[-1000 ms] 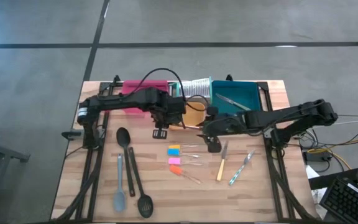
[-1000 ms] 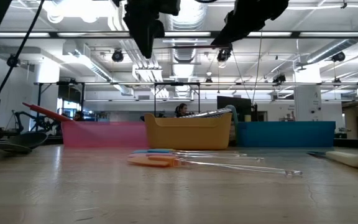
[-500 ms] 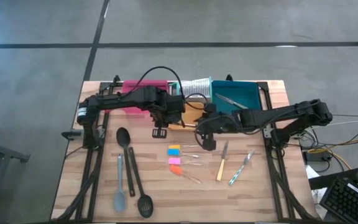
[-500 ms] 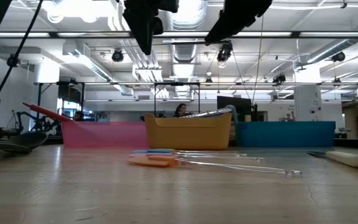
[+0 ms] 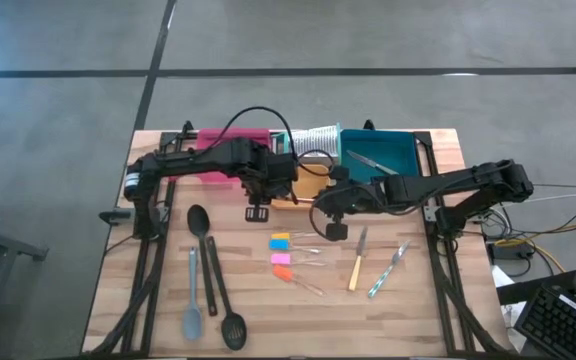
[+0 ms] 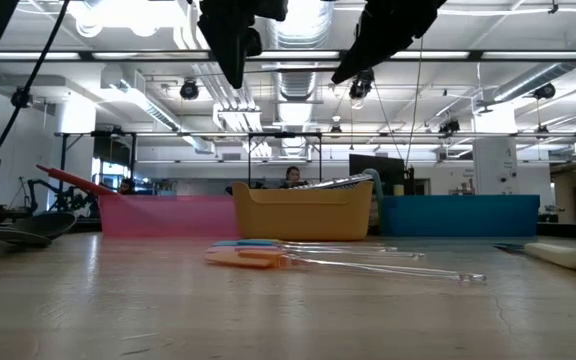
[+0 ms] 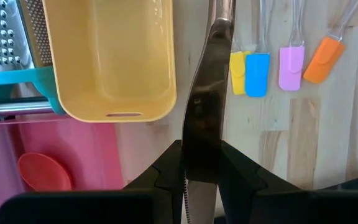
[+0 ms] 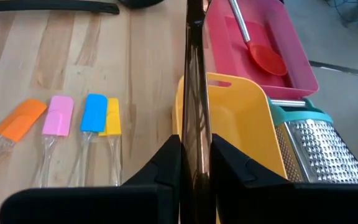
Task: Pick & Place Kitchen Items
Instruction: Put the gold knife into the blue bin
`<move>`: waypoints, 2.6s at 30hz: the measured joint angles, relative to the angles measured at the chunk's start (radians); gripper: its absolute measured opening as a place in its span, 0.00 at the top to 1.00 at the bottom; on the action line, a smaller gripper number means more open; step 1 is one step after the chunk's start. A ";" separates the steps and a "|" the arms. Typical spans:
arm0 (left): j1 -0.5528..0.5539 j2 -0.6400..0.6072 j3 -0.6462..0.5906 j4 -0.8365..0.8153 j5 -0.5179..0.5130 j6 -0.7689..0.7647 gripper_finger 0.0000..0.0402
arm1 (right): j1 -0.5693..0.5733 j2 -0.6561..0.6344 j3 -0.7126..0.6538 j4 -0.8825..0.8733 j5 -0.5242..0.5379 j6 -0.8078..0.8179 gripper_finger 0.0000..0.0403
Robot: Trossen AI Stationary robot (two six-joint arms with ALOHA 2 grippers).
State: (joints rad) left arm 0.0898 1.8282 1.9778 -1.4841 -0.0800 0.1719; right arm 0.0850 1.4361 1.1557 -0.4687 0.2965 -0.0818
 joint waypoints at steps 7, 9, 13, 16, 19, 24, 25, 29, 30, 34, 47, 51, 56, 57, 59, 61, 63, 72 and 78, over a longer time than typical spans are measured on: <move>-0.001 0.000 0.000 0.010 0.002 -0.017 0.70 | -0.005 0.000 0.000 -0.007 -0.006 -0.008 0.88; -0.001 0.000 0.000 0.014 0.002 -0.011 0.59 | -0.005 0.000 0.000 -0.009 -0.009 -0.011 0.88; -0.001 0.000 0.000 0.015 -0.005 -0.007 0.42 | -0.005 0.000 0.000 -0.013 -0.012 -0.011 0.88; 0.000 0.000 0.005 -0.014 -0.043 -0.007 0.35 | -0.005 0.000 0.000 -0.059 -0.012 0.008 0.88; 0.000 0.000 0.027 -0.068 -0.122 -0.007 0.33 | -0.005 0.000 -0.004 -0.121 -0.009 0.052 0.88; 0.000 -0.049 0.033 -0.069 -0.220 -0.038 0.32 | -0.005 -0.014 -0.036 -0.259 0.089 0.111 0.88; 0.000 -0.069 0.027 -0.057 -0.222 -0.040 0.32 | -0.006 -0.026 -0.049 -0.282 0.122 0.124 0.88; 0.000 -0.163 -0.031 0.041 -0.229 -0.057 0.32 | -0.023 -0.118 -0.132 -0.296 0.176 0.141 0.88; 0.000 -0.191 -0.057 0.085 -0.229 -0.059 0.32 | -0.032 -0.150 -0.156 -0.295 0.177 0.145 0.88; 0.000 -0.316 -0.196 0.281 -0.230 -0.062 0.32 | -0.086 -0.313 -0.252 -0.294 0.235 0.181 0.88; 0.000 -0.612 -0.774 0.979 -0.228 0.008 0.32 | -0.357 -0.687 -0.423 -0.414 0.215 0.156 0.88; 0.000 -0.660 -0.894 1.139 -0.228 0.019 0.32 | -0.439 -0.681 -0.413 -0.418 0.149 0.131 0.88; 0.000 -0.686 -0.961 1.207 -0.228 0.019 0.32 | -0.539 -0.597 -0.412 -0.427 0.138 0.127 0.88; 0.000 -0.688 -0.963 1.211 -0.228 0.019 0.32 | -0.561 -0.574 -0.410 -0.431 0.124 0.122 0.88; 0.000 -0.690 -0.963 1.218 -0.228 0.019 0.32 | -0.605 -0.521 -0.403 -0.455 0.111 0.098 0.88; 0.000 -0.691 -0.963 1.219 -0.228 0.019 0.32 | -0.646 -0.468 -0.397 -0.480 0.110 0.079 0.88; 0.000 -0.691 -0.963 1.217 -0.228 0.019 0.32 | -0.683 -0.424 -0.392 -0.481 0.100 0.045 0.88; 0.000 -0.691 -0.963 1.216 -0.228 0.019 0.32 | -0.778 -0.275 -0.344 -0.475 -0.021 -0.110 0.88; 0.000 -0.691 -0.963 1.215 -0.228 0.019 0.32 | -0.860 -0.186 -0.283 -0.467 -0.065 -0.160 0.88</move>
State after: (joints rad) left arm 0.0898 1.1374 1.0145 -0.2695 -0.3084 0.1909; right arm -0.7749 1.2499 0.8723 -0.9356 0.2311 -0.2423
